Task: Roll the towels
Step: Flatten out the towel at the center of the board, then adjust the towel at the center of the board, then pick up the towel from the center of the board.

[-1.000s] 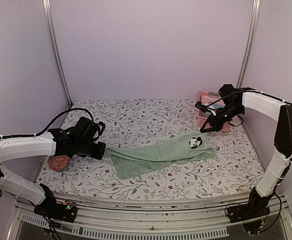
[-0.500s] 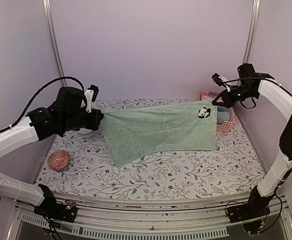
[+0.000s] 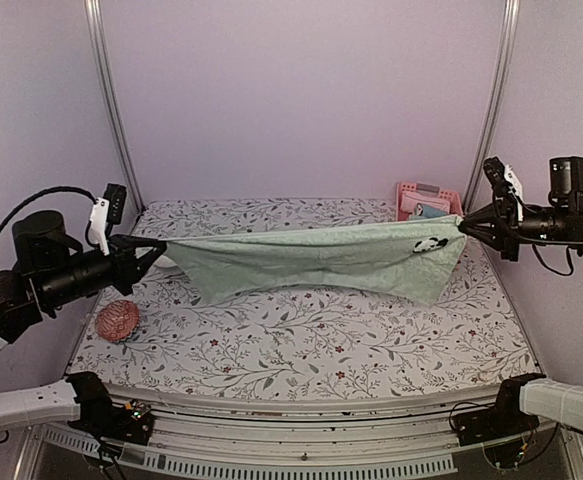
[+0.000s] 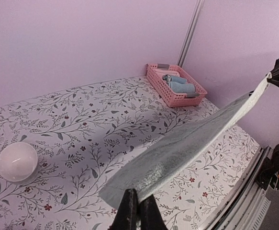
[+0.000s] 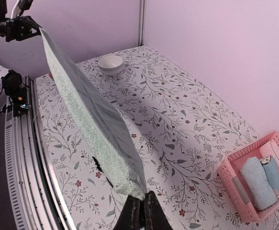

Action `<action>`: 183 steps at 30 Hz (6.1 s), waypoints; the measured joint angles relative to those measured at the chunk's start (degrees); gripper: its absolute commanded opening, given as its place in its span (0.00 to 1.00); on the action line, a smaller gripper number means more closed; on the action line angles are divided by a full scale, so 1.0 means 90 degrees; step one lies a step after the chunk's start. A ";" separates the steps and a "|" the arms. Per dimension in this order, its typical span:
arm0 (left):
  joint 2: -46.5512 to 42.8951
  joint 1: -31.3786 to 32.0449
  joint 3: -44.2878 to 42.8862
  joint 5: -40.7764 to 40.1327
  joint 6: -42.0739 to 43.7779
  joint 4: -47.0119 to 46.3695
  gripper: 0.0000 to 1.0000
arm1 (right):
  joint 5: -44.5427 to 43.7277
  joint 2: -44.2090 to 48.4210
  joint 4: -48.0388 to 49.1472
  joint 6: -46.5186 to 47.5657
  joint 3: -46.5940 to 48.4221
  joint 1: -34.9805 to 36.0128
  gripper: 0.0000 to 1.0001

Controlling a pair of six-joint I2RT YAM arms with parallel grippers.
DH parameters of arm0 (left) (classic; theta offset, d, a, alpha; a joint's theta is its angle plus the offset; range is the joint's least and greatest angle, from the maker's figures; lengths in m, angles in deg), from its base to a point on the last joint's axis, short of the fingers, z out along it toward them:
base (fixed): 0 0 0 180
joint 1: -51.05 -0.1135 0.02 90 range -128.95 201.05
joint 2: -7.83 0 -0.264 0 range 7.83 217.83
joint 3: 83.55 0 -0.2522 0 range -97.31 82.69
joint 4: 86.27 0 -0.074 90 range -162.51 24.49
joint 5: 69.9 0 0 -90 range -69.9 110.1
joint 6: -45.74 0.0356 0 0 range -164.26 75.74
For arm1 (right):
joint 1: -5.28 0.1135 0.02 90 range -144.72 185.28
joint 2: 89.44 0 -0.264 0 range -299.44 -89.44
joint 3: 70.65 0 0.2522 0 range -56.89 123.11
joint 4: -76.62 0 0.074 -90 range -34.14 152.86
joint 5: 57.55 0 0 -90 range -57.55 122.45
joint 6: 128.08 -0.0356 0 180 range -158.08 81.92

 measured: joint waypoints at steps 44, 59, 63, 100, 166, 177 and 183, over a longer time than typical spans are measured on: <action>0.5748 -0.0860 -0.0381 0.1307 -0.0211 -0.0440 0.01 | -0.1746 -0.3577 0.0823 0.0369 -0.1292 0.0335 0.27; 0.5637 -0.0056 0.0952 0.2577 -0.1032 -0.0459 0.00 | -0.1824 -0.3303 -0.0080 0.2120 -0.2868 0.0673 0.24; 0.5598 0.0121 0.1083 0.2446 -0.1307 -0.0546 0.00 | -0.2125 -0.3388 0.0083 0.2280 -0.3354 0.0673 0.22; 0.5304 -0.1406 -0.0682 0.1685 -0.0976 0.0187 0.44 | -0.2300 -0.5515 -0.0153 0.0112 0.0750 0.0423 0.29; 0.7558 -0.1178 -0.1163 0.0197 -0.0831 -0.0644 0.00 | -0.1945 -0.7014 0.0160 -0.0542 0.1083 0.0435 0.04; 0.7453 -0.1166 -0.1195 0.0112 -0.0716 -0.0673 0.00 | -0.1991 -0.7006 0.0124 -0.0493 0.1273 0.0282 0.03; 0.6878 -0.1200 -0.1426 -0.0005 -0.0627 -0.0818 0.00 | -0.2008 -0.6715 0.0087 -0.0359 0.1763 0.0041 0.03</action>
